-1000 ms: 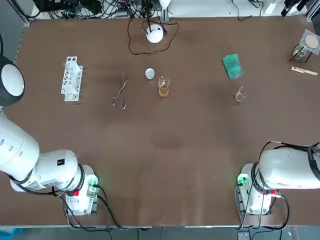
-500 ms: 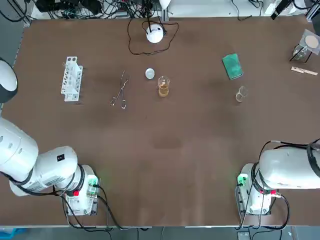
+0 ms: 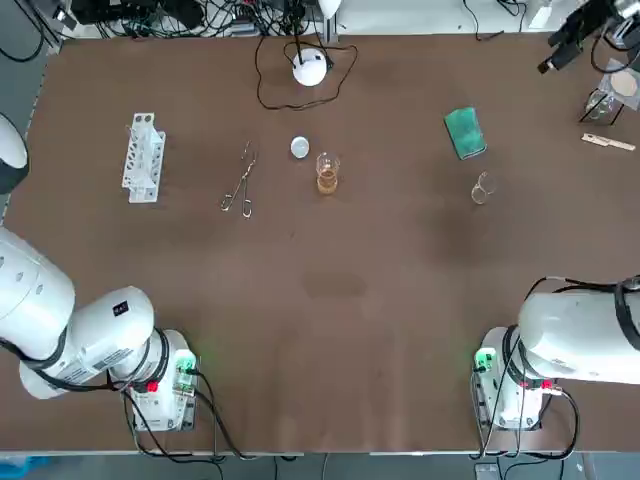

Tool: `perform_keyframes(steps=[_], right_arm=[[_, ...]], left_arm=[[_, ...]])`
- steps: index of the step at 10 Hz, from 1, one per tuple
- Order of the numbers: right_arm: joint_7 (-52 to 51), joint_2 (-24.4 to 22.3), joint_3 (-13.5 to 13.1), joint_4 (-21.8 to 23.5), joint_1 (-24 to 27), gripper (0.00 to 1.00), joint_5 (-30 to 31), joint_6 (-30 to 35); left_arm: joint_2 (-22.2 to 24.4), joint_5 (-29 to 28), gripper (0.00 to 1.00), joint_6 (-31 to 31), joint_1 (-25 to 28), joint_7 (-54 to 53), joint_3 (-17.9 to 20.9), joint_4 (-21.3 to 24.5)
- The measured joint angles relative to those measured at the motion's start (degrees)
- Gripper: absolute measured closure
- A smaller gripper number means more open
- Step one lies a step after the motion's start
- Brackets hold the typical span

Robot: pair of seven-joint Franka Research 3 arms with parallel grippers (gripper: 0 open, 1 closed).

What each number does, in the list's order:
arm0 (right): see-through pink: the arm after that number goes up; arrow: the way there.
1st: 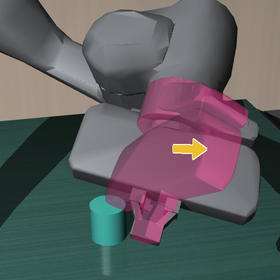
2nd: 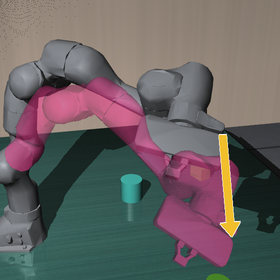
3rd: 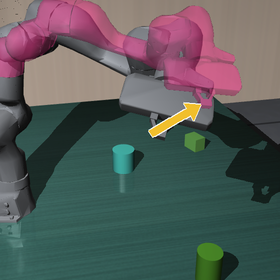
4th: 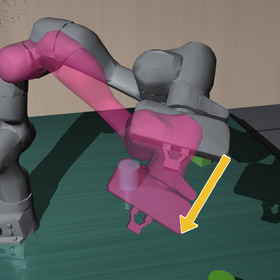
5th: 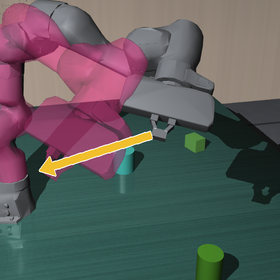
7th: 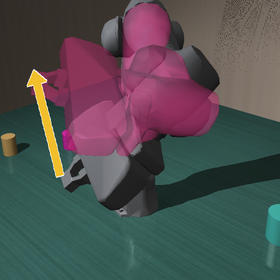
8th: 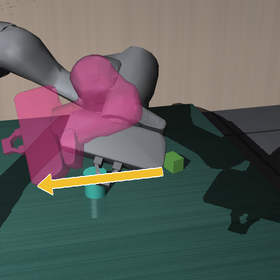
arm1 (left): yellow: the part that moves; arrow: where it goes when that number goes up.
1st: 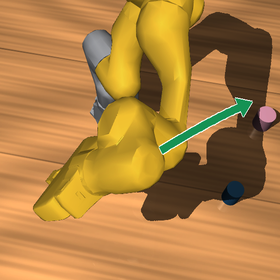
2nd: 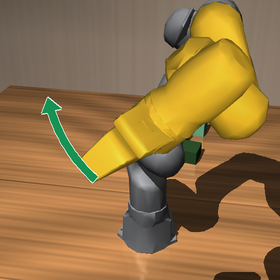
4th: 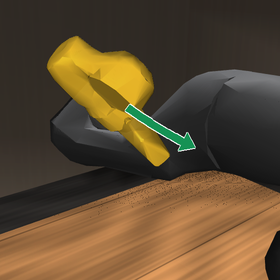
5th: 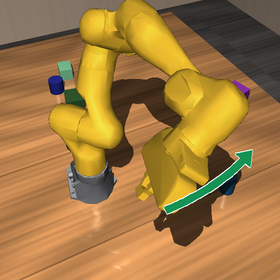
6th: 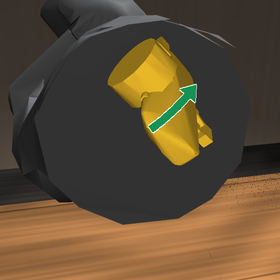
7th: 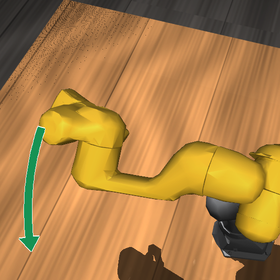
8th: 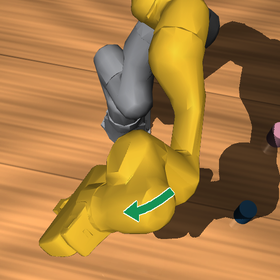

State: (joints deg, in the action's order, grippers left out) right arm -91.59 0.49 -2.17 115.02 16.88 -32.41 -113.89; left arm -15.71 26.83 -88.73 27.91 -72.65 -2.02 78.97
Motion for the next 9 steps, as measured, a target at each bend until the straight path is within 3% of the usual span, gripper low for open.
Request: perform_keyframes(steps=[2, 5, 9], right_arm=[[-17.5, 4.7, -0.1, 3.4, 4.3, 0.0, -8.9, -0.1], [-35.3, 13.8, -0.1, 4.4, 9.2, 0.0, -15.5, 6.0], [-53.3, 24.9, -0.1, 4.0, 13.3, 0.0, -17.1, 15.2]], left_arm=[[-3.1, 5.8, 0.0, 0.4, 4.0, -7.8, 0.0, 1.2], [-8.0, 12.7, 0.0, 2.5, 7.8, -20.0, -0.1, 3.0], [-15.7, 19.4, 0.0, 9.7, 11.4, -34.8, -0.1, 3.5]])
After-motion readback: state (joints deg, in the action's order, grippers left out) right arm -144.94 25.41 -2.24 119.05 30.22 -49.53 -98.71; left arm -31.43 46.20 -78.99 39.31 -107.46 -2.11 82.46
